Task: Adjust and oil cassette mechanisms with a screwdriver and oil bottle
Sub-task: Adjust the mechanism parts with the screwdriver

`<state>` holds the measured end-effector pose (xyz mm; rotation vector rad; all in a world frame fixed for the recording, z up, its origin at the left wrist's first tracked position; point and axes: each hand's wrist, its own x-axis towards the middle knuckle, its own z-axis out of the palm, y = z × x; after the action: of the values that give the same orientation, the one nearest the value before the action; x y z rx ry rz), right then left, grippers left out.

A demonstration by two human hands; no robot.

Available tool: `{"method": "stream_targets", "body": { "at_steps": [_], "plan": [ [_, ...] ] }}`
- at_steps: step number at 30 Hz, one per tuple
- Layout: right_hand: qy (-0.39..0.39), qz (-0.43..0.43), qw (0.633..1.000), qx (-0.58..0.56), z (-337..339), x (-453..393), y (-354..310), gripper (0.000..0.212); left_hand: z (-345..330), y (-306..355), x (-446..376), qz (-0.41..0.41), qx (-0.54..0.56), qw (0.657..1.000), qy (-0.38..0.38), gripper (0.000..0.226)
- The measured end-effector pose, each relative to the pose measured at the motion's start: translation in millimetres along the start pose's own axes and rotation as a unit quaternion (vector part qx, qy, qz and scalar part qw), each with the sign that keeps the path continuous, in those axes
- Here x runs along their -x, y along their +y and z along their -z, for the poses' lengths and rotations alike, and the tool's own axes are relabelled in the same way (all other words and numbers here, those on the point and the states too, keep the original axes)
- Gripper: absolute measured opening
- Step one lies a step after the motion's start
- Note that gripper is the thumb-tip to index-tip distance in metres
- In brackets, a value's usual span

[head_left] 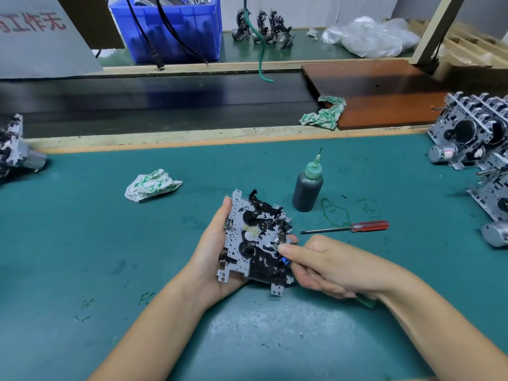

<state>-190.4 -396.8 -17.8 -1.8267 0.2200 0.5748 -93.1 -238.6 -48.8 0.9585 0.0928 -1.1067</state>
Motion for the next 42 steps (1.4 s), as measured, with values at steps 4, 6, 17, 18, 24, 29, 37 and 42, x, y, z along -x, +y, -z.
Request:
{"method": "stream_targets", "body": {
  "at_steps": [4,6,17,18,24,29,37,42],
  "plan": [
    [0.049,0.037,0.994,-0.095,2,3,2,0.065,1,3,6,0.013,0.033,0.999,-0.024,0.079],
    [0.102,0.053,0.979,-0.169,8,3,2,0.057,2,3,9,0.009,0.064,0.997,-0.048,0.087],
    [0.249,0.121,0.960,-0.035,15,-3,10,0.040,-6,3,16,0.024,0.210,0.974,-0.081,0.097],
    [0.273,0.147,0.951,0.002,14,-4,11,0.039,-5,3,15,0.022,0.206,0.975,-0.082,0.093],
    [0.452,0.213,0.826,0.261,19,-9,21,0.021,4,8,13,-0.028,0.157,0.985,-0.072,0.071],
    [0.521,0.241,0.817,0.063,20,-17,18,0.020,8,10,13,-0.062,0.162,0.981,-0.086,0.065],
    [0.410,0.124,0.899,0.091,22,-33,15,0.032,2,-6,9,0.021,0.158,0.974,-0.161,0.066],
    [0.411,0.244,0.875,-0.078,21,-25,8,0.014,4,-7,6,0.020,0.155,0.974,-0.164,0.065]
  ]
}}
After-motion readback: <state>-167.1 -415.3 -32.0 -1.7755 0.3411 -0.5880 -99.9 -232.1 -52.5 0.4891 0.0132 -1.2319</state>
